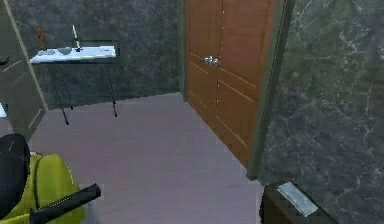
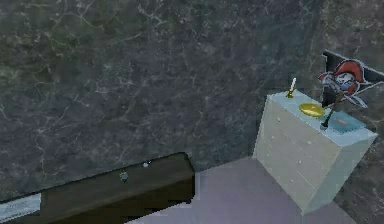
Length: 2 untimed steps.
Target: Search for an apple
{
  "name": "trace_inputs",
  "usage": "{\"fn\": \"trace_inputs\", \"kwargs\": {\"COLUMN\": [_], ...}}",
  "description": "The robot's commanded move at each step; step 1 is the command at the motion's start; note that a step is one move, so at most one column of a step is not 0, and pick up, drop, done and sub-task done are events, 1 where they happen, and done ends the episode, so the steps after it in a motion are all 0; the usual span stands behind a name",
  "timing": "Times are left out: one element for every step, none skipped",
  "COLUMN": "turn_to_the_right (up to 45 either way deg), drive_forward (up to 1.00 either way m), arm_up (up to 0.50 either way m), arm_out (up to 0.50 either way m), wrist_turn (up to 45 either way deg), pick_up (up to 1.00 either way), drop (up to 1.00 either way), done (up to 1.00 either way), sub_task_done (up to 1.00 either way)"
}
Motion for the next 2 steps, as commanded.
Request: {"fn": "trace_inputs", "kwargs": {"turn_to_the_right": [0.0,-39.0], "drive_forward": [0.80,0.00], "arm_up": [0.00,0.00], "arm_out": [0.00,0.00], "wrist_turn": [0.0,0.0], "pick_up": [0.00,0.00], "drop": [0.00,0.00], "done": [0.00,0.00], "sub_task_done": [0.00,0.00]}}
